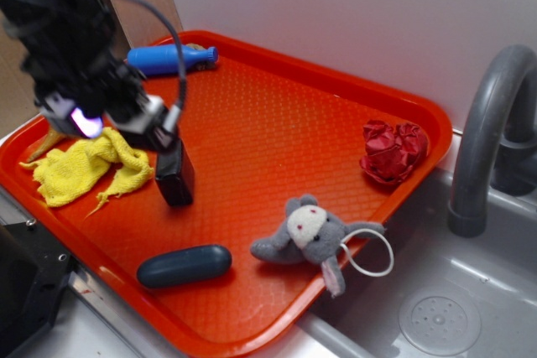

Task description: Grab the black box.

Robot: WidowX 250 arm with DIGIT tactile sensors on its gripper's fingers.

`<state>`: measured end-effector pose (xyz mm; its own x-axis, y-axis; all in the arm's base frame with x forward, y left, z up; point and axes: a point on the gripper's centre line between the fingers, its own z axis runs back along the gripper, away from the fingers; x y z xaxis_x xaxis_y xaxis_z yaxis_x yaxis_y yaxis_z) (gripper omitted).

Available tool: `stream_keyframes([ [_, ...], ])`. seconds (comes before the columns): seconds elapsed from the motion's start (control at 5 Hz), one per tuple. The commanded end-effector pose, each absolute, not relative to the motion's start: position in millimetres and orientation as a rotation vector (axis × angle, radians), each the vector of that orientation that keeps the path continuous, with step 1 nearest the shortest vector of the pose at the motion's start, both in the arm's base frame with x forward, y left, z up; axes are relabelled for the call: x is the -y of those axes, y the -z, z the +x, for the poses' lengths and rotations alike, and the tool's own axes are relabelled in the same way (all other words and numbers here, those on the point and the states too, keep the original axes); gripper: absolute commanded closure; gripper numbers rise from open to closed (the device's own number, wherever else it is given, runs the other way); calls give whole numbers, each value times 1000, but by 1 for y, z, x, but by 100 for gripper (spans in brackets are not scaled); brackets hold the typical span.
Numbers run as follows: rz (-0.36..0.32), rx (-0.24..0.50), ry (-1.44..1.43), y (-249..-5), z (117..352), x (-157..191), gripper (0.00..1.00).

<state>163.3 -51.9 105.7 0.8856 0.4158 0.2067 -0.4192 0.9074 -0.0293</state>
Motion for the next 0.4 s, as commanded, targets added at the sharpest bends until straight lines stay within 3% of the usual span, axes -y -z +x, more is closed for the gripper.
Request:
stream_keyframes([
  [0.0,59,211,-506,-77,194,45,0],
  [0.2,-27,157,-592,-72,210,29,0],
])
